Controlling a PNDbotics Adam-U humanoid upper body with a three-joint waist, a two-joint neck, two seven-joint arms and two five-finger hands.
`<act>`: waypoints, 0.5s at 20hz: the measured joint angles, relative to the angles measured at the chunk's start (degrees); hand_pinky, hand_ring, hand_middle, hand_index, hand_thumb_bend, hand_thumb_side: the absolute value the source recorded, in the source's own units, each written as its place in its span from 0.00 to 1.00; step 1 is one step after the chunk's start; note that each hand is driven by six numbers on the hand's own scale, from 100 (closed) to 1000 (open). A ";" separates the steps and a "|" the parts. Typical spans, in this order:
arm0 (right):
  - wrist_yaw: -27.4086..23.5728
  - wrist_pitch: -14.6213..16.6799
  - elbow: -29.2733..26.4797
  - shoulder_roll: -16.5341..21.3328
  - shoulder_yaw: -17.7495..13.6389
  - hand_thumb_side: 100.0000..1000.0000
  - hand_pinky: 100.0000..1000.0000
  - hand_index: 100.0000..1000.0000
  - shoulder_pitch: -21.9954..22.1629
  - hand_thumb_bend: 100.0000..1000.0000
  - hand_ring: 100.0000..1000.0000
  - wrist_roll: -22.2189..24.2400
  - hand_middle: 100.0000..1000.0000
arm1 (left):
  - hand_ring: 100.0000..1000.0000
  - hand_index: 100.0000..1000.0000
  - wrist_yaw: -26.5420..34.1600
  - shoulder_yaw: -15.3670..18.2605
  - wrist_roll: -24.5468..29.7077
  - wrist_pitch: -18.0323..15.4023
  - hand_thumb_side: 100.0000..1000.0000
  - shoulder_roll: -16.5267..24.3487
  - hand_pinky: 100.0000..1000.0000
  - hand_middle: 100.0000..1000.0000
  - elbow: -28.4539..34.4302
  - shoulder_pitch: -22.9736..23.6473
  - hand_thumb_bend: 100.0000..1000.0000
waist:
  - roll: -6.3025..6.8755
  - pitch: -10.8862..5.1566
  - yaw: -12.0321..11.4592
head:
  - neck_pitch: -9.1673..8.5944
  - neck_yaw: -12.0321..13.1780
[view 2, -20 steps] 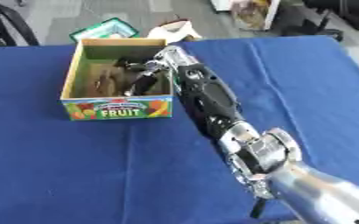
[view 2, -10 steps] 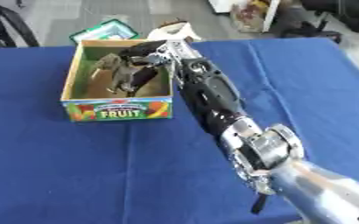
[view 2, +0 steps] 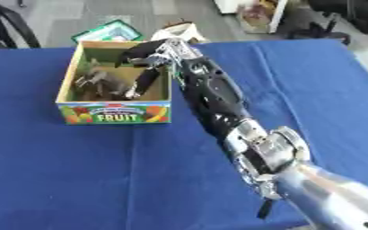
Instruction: Pick up objects on the table and place them in the box.
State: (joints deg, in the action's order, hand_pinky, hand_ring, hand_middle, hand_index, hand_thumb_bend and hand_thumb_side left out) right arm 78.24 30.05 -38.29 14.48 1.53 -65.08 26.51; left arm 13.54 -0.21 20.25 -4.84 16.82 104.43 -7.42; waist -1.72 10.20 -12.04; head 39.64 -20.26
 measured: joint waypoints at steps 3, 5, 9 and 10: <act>2.15 0.26 0.04 -0.04 -0.14 0.72 1.00 1.00 0.00 0.40 1.00 -1.41 1.00 | 0.48 0.68 0.00 0.00 0.00 0.00 0.80 0.00 0.56 0.51 0.00 0.00 0.00 | -0.04 0.00 0.00 | 0.00 0.00; 3.01 0.45 0.11 -0.05 -0.27 0.72 0.99 1.00 0.00 0.39 1.00 -2.27 1.00 | 0.48 0.68 0.00 0.00 0.00 0.00 0.80 0.00 0.56 0.51 0.00 0.00 0.00 | -0.07 0.00 0.00 | 0.00 0.00; 3.37 0.89 0.15 -0.05 -0.63 0.66 0.97 1.00 0.00 0.34 0.99 -3.69 1.00 | 0.48 0.68 0.00 0.02 -0.01 0.01 0.80 0.00 0.56 0.51 0.00 0.00 0.00 | -0.12 -0.03 0.25 | 0.00 0.00; 3.31 1.10 0.14 -0.02 -0.69 0.64 0.97 1.00 0.01 0.32 0.99 -4.01 1.00 | 0.48 0.68 0.00 0.02 -0.02 0.01 0.80 0.00 0.56 0.51 0.00 0.00 0.00 | -0.14 -0.11 0.40 | 0.00 0.04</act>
State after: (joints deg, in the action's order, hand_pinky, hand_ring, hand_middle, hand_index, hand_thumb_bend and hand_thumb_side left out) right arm 81.56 31.15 -38.16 14.46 0.84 -65.07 22.51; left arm 13.54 -0.19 20.23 -4.83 16.82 104.43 -7.42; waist -1.86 10.09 -11.64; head 39.64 -20.23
